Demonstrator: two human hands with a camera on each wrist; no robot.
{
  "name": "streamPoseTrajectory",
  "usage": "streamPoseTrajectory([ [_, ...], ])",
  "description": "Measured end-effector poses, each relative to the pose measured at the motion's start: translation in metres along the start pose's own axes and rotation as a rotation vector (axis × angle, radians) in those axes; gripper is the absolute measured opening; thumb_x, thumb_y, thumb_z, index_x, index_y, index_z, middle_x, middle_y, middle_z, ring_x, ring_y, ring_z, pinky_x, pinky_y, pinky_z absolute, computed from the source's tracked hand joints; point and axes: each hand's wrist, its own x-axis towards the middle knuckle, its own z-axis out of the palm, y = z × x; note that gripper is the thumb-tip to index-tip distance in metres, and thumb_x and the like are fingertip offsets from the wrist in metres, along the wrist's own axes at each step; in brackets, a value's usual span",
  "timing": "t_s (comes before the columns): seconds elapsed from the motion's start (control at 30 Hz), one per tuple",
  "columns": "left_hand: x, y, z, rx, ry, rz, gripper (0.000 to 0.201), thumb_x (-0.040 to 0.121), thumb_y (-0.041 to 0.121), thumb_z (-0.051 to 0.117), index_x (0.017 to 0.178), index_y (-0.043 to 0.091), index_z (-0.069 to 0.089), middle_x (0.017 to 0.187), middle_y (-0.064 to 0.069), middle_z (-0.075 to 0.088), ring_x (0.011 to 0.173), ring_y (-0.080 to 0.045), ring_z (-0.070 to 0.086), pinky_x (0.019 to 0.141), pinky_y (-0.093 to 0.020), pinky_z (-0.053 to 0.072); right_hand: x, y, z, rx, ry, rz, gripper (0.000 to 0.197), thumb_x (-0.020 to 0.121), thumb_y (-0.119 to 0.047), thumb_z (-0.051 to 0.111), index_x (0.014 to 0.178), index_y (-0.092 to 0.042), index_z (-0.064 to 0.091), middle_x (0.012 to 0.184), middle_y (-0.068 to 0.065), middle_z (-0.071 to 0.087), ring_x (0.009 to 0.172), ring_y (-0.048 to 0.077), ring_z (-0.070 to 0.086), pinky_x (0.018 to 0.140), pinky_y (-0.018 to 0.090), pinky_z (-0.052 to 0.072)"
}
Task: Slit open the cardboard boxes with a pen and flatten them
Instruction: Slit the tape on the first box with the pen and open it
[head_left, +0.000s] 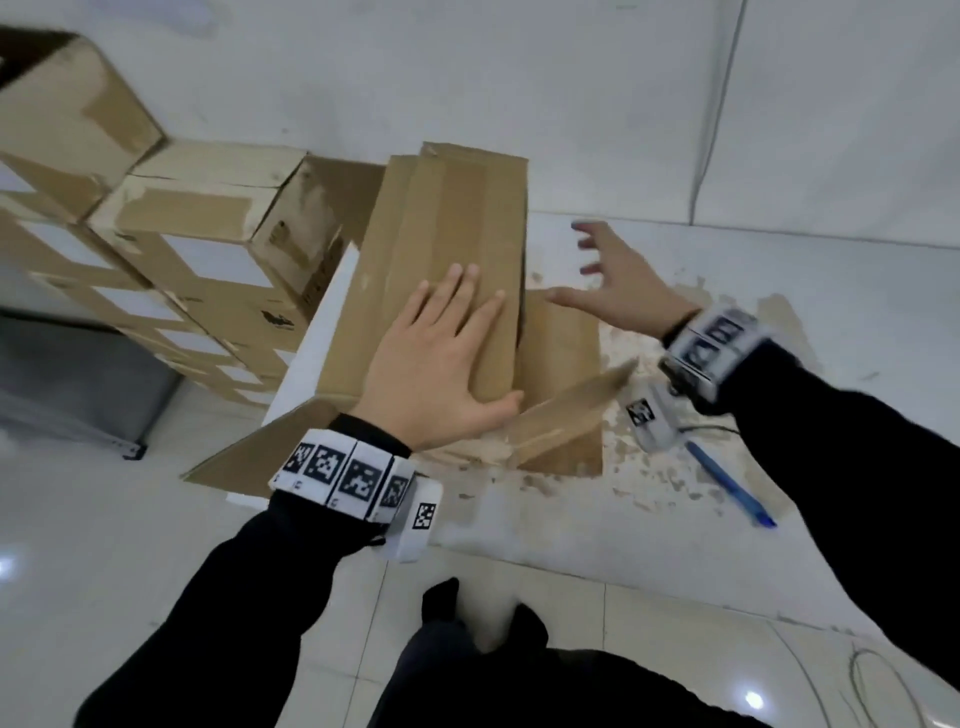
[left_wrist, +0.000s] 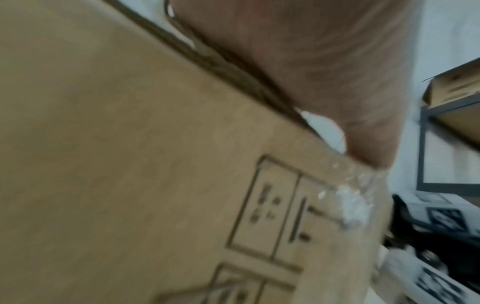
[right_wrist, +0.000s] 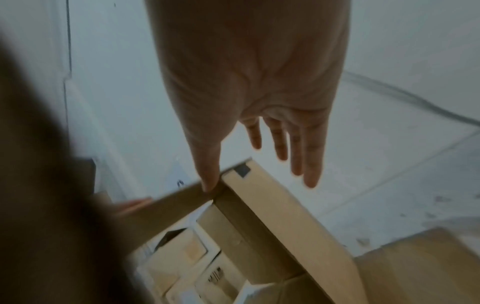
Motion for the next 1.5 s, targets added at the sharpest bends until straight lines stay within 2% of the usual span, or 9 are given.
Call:
streamPoseTrajectory([
  [0.07,-0.006,-0.005,0.005,-0.036,0.033,0.031,0.092,0.075,0.07,0.037,0.149,0.016,0.031,0.157,-0.013,0.019,0.147,-0.023,0.014,0.119,-0.041,0.01,0.032,-0.013,0.021,-0.057,-0.028,-0.083,0.098,0.077,-0.034,0.075,0.148,-0.009,0.013,0.148,0.01,0.033,0.13,0.025,0.041,0.105,0.039,0.038],
  [0.2,-0.008,-0.011,0.006,-0.029,0.039,0.047,0.091,0.075,0.069,0.038,0.149,0.017,0.03,0.158,-0.012,0.018,0.147,-0.023,0.013,0.119,-0.042,0.011,0.055,-0.021,0.038,-0.089,0.046,-0.108,0.08,0.088,-0.018,0.058,0.148,-0.007,0.007,0.125,0.019,0.056,0.105,0.034,0.058,0.086,0.039,0.046],
  [0.37,-0.004,-0.018,0.01,-0.014,0.073,0.096,0.091,0.076,0.07,0.04,0.15,0.018,0.029,0.158,-0.01,0.018,0.147,-0.022,0.012,0.12,-0.04,0.011,0.048,0.032,-0.012,-0.211,0.013,0.098,0.033,0.096,-0.024,0.048,0.116,0.002,0.052,0.098,0.02,0.065,0.082,0.034,0.065,0.071,0.049,0.055],
  [0.5,-0.001,-0.019,0.013,-0.024,0.096,0.116,0.089,0.078,0.07,0.04,0.149,0.017,0.03,0.158,-0.011,0.02,0.147,-0.023,0.013,0.119,-0.042,0.013,0.034,0.055,-0.05,0.005,0.019,0.279,0.027,0.097,-0.028,0.05,0.107,-0.004,0.058,0.104,0.021,0.067,0.076,0.027,0.066,0.058,0.03,0.058],
  [0.7,0.04,-0.022,0.019,0.017,0.085,0.106,0.086,0.082,0.071,0.029,0.151,0.019,0.026,0.158,-0.01,0.018,0.147,-0.023,0.012,0.12,-0.04,0.007,-0.067,0.033,-0.02,0.49,-0.351,0.253,0.061,0.084,-0.071,0.037,0.129,-0.031,0.048,0.124,0.005,0.061,0.11,0.017,0.061,0.091,0.033,0.051],
  [0.8,0.073,-0.021,0.03,-0.009,0.137,0.073,0.073,0.09,0.063,0.024,0.144,0.017,0.04,0.152,-0.011,0.034,0.144,-0.026,0.025,0.118,-0.043,0.016,-0.117,0.028,0.024,0.76,-0.208,0.235,0.052,0.08,-0.065,0.053,0.122,-0.034,0.057,0.125,0.001,0.061,0.112,0.014,0.061,0.093,0.033,0.052],
  [1.07,0.122,-0.034,0.133,0.074,-0.167,0.196,0.096,0.08,0.082,0.015,0.153,0.02,0.013,0.16,-0.007,0.002,0.148,-0.025,-0.002,0.116,-0.046,-0.011,-0.074,0.054,0.092,0.477,0.461,0.549,0.03,0.092,-0.026,0.057,0.119,-0.012,0.057,0.107,0.004,0.067,0.099,0.021,0.064,0.086,0.04,0.054],
  [1.33,0.117,-0.036,0.185,0.093,-0.376,0.243,0.093,0.087,0.073,0.03,0.151,0.019,-0.01,0.156,-0.01,-0.024,0.143,-0.027,-0.024,0.113,-0.048,-0.019,-0.052,0.1,0.12,-0.057,0.415,0.823,0.059,0.085,-0.017,0.063,0.137,-0.005,0.038,0.135,0.018,0.046,0.124,0.032,0.042,0.099,0.035,0.034],
  [1.5,0.065,-0.019,0.197,-0.154,-0.632,0.292,0.072,0.1,0.042,0.025,0.15,0.012,-0.016,0.153,-0.01,-0.031,0.139,-0.026,-0.033,0.116,-0.048,-0.014,-0.034,0.062,0.177,-0.45,0.064,0.519,0.061,0.096,-0.021,0.043,0.15,-0.013,0.015,0.158,0.013,0.007,0.146,0.027,0.004,0.117,0.045,0.012],
])
